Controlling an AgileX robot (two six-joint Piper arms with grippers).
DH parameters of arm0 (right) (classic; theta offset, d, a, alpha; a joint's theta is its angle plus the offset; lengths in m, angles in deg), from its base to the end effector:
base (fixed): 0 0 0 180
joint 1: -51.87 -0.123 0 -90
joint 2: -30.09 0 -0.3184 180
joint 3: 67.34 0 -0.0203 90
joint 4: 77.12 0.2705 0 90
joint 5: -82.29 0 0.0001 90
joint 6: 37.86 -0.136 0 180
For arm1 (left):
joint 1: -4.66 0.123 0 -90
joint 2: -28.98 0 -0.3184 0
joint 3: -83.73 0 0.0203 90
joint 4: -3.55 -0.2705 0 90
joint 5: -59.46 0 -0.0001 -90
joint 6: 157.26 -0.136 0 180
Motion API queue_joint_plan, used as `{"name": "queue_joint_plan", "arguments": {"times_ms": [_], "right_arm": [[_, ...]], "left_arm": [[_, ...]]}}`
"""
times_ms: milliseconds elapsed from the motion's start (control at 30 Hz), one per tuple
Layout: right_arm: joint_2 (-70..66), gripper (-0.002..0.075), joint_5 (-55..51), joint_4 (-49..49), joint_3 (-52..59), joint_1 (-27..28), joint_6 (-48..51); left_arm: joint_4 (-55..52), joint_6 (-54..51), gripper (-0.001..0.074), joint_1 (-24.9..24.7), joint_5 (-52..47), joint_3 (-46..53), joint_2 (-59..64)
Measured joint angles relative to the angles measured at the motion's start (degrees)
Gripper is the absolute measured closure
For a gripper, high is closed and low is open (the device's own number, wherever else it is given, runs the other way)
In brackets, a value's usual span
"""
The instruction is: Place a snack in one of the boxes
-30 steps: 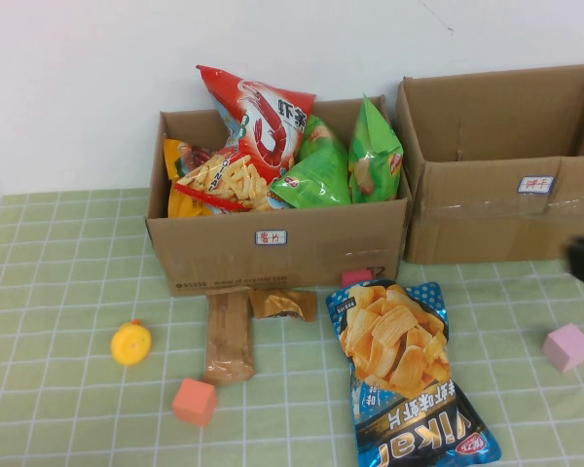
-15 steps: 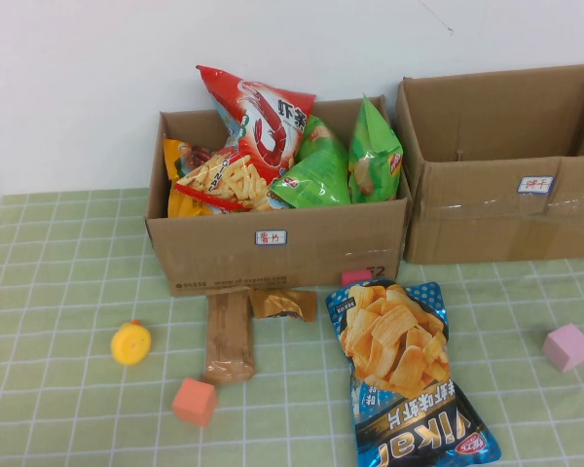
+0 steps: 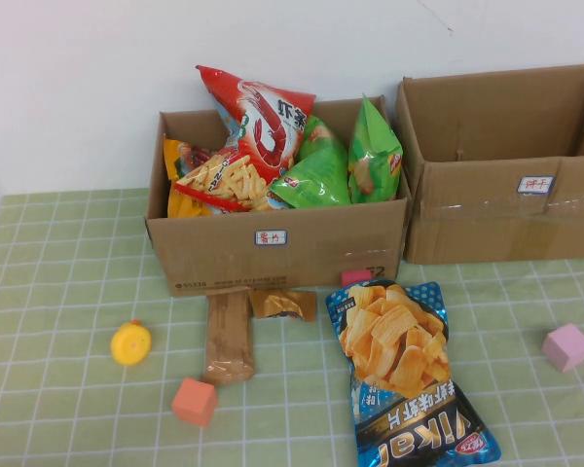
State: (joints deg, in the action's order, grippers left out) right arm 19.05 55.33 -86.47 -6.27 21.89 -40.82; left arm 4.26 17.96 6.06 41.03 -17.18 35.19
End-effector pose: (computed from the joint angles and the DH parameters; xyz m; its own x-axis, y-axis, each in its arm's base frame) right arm 0.0680 0.0276 0.2656 -0.0905 -0.1603 -0.9829 -0.4458 0.8891 -0.1040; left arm 0.0835 0.0015 0.1675 -0.2381 0.0658 -0.9690 -0.0036 0.9976 0.0686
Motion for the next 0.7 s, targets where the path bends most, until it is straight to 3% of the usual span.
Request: {"name": "queue_joint_plan", "arguments": {"times_ms": [233,400,567,700], "right_arm": [[4.77,0.0728,-0.39,4.11,6.03,17.44,2.05],[4.91,0.0728,2.94,4.47,10.94,26.56,2.29],[4.91,0.0728,9.9,4.47,17.46,28.88,1.16],[4.91,0.0728,7.87,4.47,18.32,28.91,0.02]], "left_arm": [[0.0,0.0,0.0737,0.0,0.0,0.0,0.0],[0.0,0.16,0.0737,0.0,0.0,0.0,0.0],[0.0,0.16,0.0737,0.0,0.0,0.0,0.0],[0.0,0.16,0.0737,0.0,0.0,0.0,0.0]]}}
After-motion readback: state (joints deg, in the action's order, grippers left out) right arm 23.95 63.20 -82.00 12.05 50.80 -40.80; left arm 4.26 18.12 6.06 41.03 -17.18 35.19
